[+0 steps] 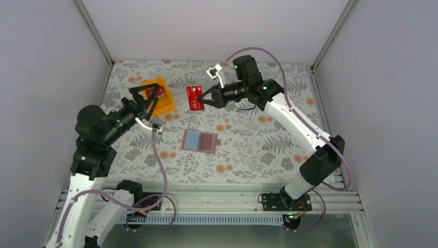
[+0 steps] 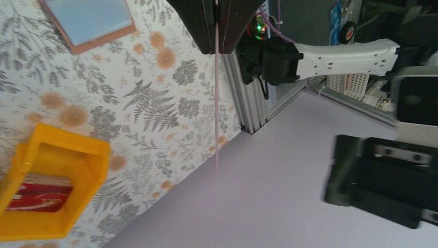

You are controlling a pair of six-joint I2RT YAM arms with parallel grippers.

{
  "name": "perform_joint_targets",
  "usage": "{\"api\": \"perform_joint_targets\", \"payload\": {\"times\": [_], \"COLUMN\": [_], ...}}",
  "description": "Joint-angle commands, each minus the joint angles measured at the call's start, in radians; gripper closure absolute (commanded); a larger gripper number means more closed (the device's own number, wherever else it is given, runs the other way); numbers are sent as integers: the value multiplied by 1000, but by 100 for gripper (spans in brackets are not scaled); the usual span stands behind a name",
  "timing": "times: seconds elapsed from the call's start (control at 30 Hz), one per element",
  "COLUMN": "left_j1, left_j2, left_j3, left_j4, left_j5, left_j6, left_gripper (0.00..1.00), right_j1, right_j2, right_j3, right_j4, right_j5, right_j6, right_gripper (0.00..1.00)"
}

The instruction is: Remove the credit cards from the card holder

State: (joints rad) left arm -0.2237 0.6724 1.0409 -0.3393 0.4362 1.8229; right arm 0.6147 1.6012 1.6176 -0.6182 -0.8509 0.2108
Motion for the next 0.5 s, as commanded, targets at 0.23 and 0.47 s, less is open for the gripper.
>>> {"api": "perform_joint_targets", "payload": {"times": [0.23, 0.47], "left_j1": [-2, -2], "left_j2": [-121, -125], "left_j3": [-236, -267], "left_j4": [176, 141], "left_j5": [339, 296], "left_j6": [972, 970], "left_gripper": [21, 34], "right_j1": [130, 181], "right_j2": [26, 116], "right_j3": [68, 171], "right_j4": [88, 63], "right_j5": [-131, -153], "right_j6": [34, 30], "right_gripper": [96, 96]}}
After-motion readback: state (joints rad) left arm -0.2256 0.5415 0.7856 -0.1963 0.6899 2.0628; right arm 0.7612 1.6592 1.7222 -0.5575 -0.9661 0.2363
